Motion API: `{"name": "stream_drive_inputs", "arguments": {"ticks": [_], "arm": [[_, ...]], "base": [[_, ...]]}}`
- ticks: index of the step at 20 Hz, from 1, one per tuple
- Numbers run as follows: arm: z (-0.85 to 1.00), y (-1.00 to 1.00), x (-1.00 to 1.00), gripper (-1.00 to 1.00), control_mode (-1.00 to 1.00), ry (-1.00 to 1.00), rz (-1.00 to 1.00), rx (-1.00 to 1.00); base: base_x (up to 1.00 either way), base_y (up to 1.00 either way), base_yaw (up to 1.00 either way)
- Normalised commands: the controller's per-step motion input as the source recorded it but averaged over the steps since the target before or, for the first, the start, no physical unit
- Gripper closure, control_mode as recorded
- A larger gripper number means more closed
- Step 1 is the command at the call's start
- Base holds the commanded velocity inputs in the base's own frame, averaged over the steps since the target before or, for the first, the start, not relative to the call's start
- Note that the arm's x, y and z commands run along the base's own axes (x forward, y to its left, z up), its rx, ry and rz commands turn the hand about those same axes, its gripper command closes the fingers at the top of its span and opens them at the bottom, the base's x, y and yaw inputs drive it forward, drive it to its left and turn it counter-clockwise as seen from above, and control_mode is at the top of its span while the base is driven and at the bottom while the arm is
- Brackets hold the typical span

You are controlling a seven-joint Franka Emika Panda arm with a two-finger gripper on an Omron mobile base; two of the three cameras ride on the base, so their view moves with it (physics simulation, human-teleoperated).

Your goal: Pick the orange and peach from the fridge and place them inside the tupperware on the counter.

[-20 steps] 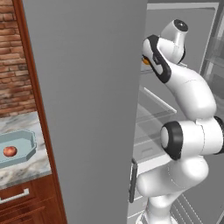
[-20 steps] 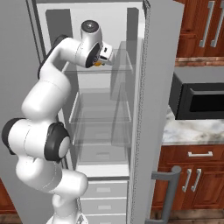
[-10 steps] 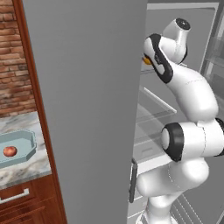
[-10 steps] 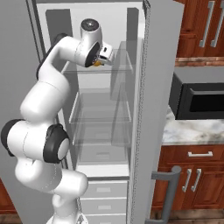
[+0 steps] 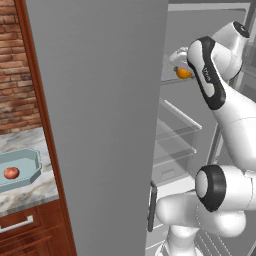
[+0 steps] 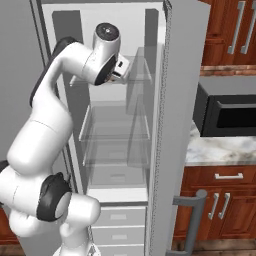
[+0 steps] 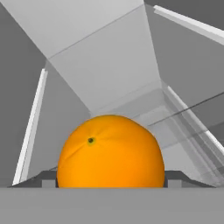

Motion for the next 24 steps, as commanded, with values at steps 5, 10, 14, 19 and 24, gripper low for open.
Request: {"name": "stream_drive_inputs", "arguments": {"ticks": [5,10,14,19,24], "arm": [[0.12,-0.01,-1.00,1.00,-1.00,-0.04,0.00,0.00],[0.11,0.00,-1.00,1.00,-1.00,0.00,0.00,0.00],[0.03,0.05,-0.98,1.00,-1.00,0.00,0.00,0.00],[0.00,0.08,-0.91,1.00,-1.00,0.00,0.00,0.00],[0.00,0.10,-0.79,1.00,-1.00,0.00,0.00,0.00]], "base": [[0.00,0.00,0.00],[0.00,0.00,0.00],[0.00,0.00,0.00],[0.00,0.00,0.00],[0.00,0.00,0.00]]}}
